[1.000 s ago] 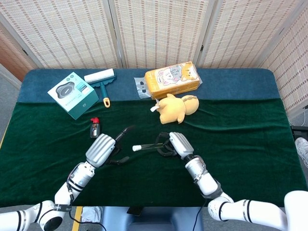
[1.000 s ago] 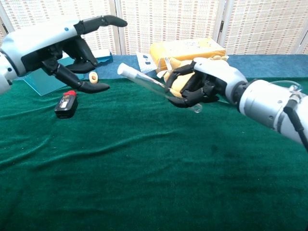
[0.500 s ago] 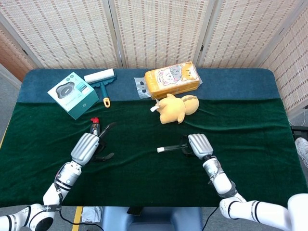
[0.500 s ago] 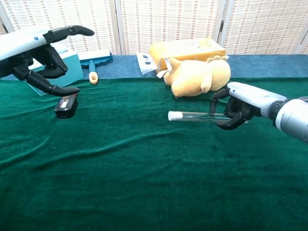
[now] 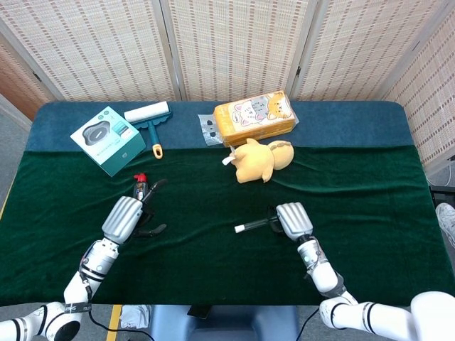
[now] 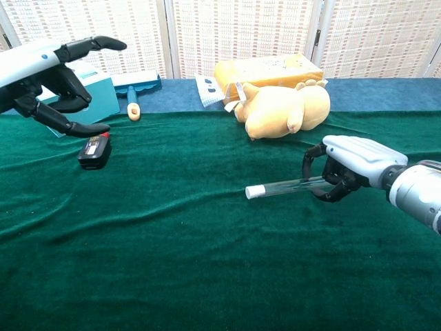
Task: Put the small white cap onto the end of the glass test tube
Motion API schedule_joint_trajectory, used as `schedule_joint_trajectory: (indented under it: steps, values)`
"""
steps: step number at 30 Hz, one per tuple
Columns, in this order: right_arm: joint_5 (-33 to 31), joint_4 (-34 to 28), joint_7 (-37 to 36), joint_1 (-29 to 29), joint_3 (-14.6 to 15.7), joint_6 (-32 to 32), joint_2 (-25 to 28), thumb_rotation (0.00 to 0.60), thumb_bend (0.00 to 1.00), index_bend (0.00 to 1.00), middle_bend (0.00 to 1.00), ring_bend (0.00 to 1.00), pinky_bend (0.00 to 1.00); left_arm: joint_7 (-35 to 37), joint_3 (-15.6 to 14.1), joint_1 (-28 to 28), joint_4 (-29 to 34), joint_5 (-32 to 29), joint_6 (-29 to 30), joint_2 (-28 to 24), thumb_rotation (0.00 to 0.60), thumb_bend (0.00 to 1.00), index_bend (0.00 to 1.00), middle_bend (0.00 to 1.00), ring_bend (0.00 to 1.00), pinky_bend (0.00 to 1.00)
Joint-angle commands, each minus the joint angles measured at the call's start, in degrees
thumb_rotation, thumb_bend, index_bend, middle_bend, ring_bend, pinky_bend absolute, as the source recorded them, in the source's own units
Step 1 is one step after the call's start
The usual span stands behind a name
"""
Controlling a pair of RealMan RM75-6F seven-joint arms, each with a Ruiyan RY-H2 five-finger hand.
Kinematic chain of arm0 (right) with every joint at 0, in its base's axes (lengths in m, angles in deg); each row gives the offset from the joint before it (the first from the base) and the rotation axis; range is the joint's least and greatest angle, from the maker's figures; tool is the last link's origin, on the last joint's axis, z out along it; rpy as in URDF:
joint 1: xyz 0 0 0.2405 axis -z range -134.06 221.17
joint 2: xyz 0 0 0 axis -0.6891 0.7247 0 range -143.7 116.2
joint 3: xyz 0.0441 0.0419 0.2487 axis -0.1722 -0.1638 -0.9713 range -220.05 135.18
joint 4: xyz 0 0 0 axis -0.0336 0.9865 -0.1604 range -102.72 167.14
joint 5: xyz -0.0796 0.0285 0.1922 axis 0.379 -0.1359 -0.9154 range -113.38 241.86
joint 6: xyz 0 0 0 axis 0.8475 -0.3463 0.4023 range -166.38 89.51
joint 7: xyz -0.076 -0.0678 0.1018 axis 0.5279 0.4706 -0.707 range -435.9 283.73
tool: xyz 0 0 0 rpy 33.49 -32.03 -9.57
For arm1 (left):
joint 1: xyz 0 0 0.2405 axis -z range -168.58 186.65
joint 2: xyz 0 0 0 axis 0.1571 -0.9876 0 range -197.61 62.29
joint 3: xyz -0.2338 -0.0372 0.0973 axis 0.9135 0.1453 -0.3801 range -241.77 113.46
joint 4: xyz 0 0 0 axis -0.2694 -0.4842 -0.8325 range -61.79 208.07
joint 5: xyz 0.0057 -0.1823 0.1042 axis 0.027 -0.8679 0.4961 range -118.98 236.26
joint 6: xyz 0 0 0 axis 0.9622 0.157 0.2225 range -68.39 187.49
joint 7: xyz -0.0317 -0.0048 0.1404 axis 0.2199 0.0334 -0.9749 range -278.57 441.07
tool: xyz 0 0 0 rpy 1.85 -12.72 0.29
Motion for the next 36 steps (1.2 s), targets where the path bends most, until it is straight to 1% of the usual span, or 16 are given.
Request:
schedule_joint_trajectory:
  steps: [1, 8, 13, 15, 16, 17, 18, 20, 21, 23, 25, 27, 28, 30, 34, 36]
  values:
    - [0.25, -0.4, -0.22, 0.27, -0.17, 0.0, 0.14, 0.6, 0.66, 0.42, 0.98, 1.0, 1.0, 0.16, -0.07, -0.16, -0.13, -0.07, -0.1, 0.01, 0.6, 0.29, 0.0, 1.0, 0.88, 0.85]
    - [1.09, -1.81, -0.98, 0.99, -0.52, -0.13, 1.07, 0.6, 0.66, 0.34, 0.98, 1.0, 1.0, 1.05, -0.03, -0.88, -0.75, -0.79, 0.07, 0.19, 0.6, 0.29, 0.0, 1.0, 0.88, 0.85]
    - [4.45, -6.47, -2.5, 3.26, -0.79, -4.84, 5.57, 0.6, 0.66, 0.32, 0.94, 0.98, 1.0, -0.31, 0.06, -2.3, -1.38, -2.42, 0.81, -1.34, 0.6, 0.29, 0.0, 0.99, 0.86, 0.85]
    - [5.54, -9.29, -3.36, 4.47, -0.64, -6.39, 8.55, 0.6, 0.66, 0.36, 0.89, 0.93, 1.0, -3.2, -0.47, -3.01, -0.99, -4.02, 0.16, -2.92, 0.6, 0.29, 0.06, 0.96, 0.83, 0.82]
    - [6.44, -11.14, -4.13, 5.47, -0.63, -7.94, 10.63, 0.6, 0.66, 0.4, 0.86, 0.9, 1.0, -5.1, -0.69, -3.65, -0.68, -5.14, 0.28, -3.64, 0.6, 0.3, 0.14, 0.94, 0.8, 0.8]
    - [7.19, -12.19, -4.42, 6.31, -0.55, -9.37, 12.03, 0.6, 0.66, 0.44, 0.82, 0.87, 0.97, -6.24, -0.73, -4.22, -0.72, -5.81, 0.82, -3.82, 0.6, 0.3, 0.26, 0.9, 0.78, 0.78]
    - [8.12, -13.33, -4.47, 7.49, -0.33, -11.31, 13.82, 0.6, 0.66, 0.47, 0.79, 0.84, 0.93, -7.64, -0.79, -5.05, -1.23, -6.5, 1.89, -3.72, 0.6, 0.31, 0.33, 0.88, 0.76, 0.77]
    - [9.32, -14.56, -4.04, 9.29, 0.0, -14.27, 16.26, 0.6, 0.66, 0.52, 0.7, 0.76, 0.78, -10.17, -0.87, -6.36, -2.64, -7.23, 3.92, -3.35, 0.6, 0.32, 0.44, 0.81, 0.7, 0.72]
    - [9.91, -15.04, -3.92, 10.13, 0.25, -15.5, 17.44, 0.6, 0.66, 0.53, 0.64, 0.69, 0.69, -11.64, -0.82, -7.02, -3.47, -7.53, 5.12, -3.12, 0.6, 0.32, 0.45, 0.79, 0.68, 0.7]
    - [10.85, -16.29, -4.13, 12.06, 0.79, -17.82, 20.26, 0.6, 0.66, 0.52, 0.52, 0.54, 0.51, -14.77, -0.77, -8.43, -5.31, -7.95, 7.75, -2.7, 0.6, 0.32, 0.44, 0.72, 0.6, 0.6]
    - [11.81, -17.59, -4.46, 13.63, 2.19, -18.29, 23.6, 0.6, 0.66, 0.42, 0.38, 0.37, 0.31, -16.12, -0.89, -9.69, -6.2, -8.38, 9.18, -3.03, 0.6, 0.32, 0.43, 0.65, 0.54, 0.51]
    - [12.1, -18.7, -4.88, 15.16, 2.72, -19.56, 26.03, 0.6, 0.66, 0.3, 0.27, 0.25, 0.17, -16.09, -1.15, -10.65, -6.37, -8.47, 9.78, -3.86, 0.6, 0.32, 0.4, 0.59, 0.47, 0.43]
    - [12.37, -19.1, -5.44, 16.32, 2.91, -20.88, 27.01, 0.6, 0.66, 0.25, 0.21, 0.2, 0.13, -15.72, -1.37, -11.38, -6.36, -8.39, 10.29, -4.46, 0.6, 0.32, 0.38, 0.57, 0.44, 0.41]
    - [12.8, -19.48, -6.59, 18.11, 3.29, -22.81, 28.41, 0.6, 0.66, 0.2, 0.18, 0.16, 0.09, -14.88, -1.72, -12.54, -6.34, -7.94, 11.36, -5.3, 0.6, 0.32, 0.33, 0.5, 0.38, 0.35]
    - [13.43, -19.19, -9.27, 22.21, 3.91, -27.21, 30.12, 0.6, 0.66, 0.18, 0.16, 0.14, 0.06, -12.57, -2.57, -15.73, -5.46, -7.09, 14.45, -6.65, 0.6, 0.32, 0.24, 0.43, 0.32, 0.31]
    - [13.86, -18.8, -10.87, 24.05, 4.25, -29.02, 30.51, 0.6, 0.66, 0.18, 0.16, 0.14, 0.05, -11.62, -3.4, -17.28, -4.43, -6.4, 15.6, -7.44, 0.6, 0.32, 0.23, 0.43, 0.31, 0.3]
